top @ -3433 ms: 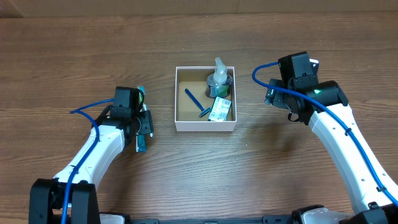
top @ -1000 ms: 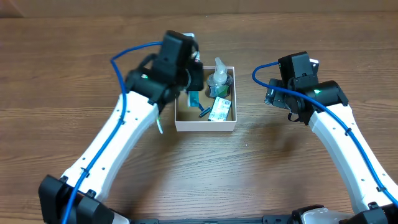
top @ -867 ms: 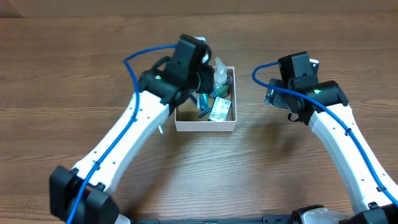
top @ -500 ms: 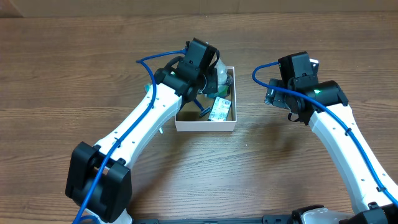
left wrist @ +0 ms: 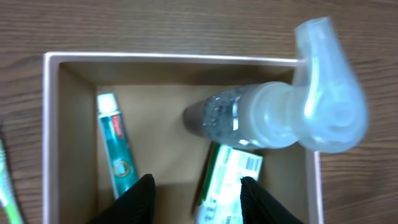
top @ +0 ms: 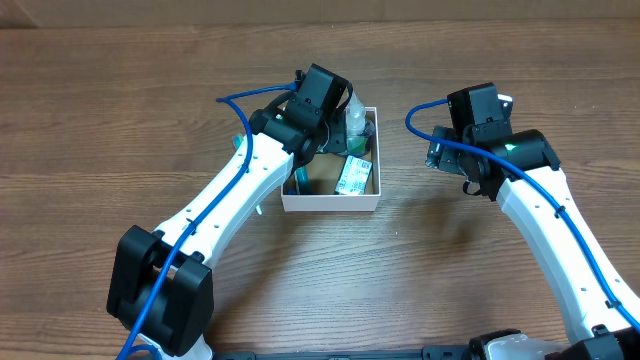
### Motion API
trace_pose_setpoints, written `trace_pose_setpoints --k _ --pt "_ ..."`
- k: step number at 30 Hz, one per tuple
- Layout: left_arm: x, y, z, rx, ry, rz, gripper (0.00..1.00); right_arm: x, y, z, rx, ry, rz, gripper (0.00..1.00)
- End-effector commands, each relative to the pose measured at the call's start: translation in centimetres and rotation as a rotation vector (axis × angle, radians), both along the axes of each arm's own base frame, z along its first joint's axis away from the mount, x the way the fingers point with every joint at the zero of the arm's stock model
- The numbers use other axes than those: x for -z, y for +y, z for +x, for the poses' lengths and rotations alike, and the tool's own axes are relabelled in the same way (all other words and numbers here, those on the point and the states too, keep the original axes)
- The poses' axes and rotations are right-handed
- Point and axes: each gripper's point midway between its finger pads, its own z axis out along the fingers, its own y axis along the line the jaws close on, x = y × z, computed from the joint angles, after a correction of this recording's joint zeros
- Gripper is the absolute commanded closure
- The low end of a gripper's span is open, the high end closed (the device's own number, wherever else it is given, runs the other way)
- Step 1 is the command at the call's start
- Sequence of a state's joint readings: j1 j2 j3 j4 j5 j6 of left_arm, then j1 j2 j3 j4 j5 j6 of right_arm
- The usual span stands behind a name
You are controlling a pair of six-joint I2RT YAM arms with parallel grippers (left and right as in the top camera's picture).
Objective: Pack container
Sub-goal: 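Lower the toothpaste into the box's left side and release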
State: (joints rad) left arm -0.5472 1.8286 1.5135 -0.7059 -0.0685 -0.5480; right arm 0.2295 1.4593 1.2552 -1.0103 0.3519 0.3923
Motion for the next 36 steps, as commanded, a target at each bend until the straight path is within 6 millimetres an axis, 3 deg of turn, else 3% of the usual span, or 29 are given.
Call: trace_pose_setpoints --k 1,10,18,19,21,22,26,36 --pt "-0.8 2.8 0.8 -0.063 -0.014 0.061 0.55 -1.4 -0.2 0.4 0.013 -0.047 0.0 0.0" --pt "1.2 9.2 -2.8 -0.127 0.2 0.191 0.57 -1.4 -0.2 0.4 0.013 -0.047 0.0 0.0" --pt "0.9 8.1 -4.8 -0.021 0.262 0.168 0.62 -1.4 -0.2 0.5 0.013 -0.047 0.0 0.0" --pt "0.6 8.2 -5.0 -0.017 0.258 0.17 0.66 -1.4 -0.2 0.4 0.013 -0.047 0.0 0.0" --pt "0.0 8.3 -5.2 -0.016 0.249 0.165 0.92 -1.4 -0.2 0.5 0.013 -0.047 0.0 0.0" --pt "-0.4 8.3 -5.4 -0.015 0.245 0.158 0.96 -1.4 -0.2 0.4 0.013 -0.047 0.0 0.0" --pt "-1.2 7.3 -6.7 0.021 0.276 0.097 0.96 -1.4 -0.2 0.4 0.013 -0.047 0.0 0.0" --pt "-0.6 5.9 -10.3 0.096 0.376 0.132 0.96 -1.4 -0.2 0.4 0.013 -0.047 0.0 0.0"
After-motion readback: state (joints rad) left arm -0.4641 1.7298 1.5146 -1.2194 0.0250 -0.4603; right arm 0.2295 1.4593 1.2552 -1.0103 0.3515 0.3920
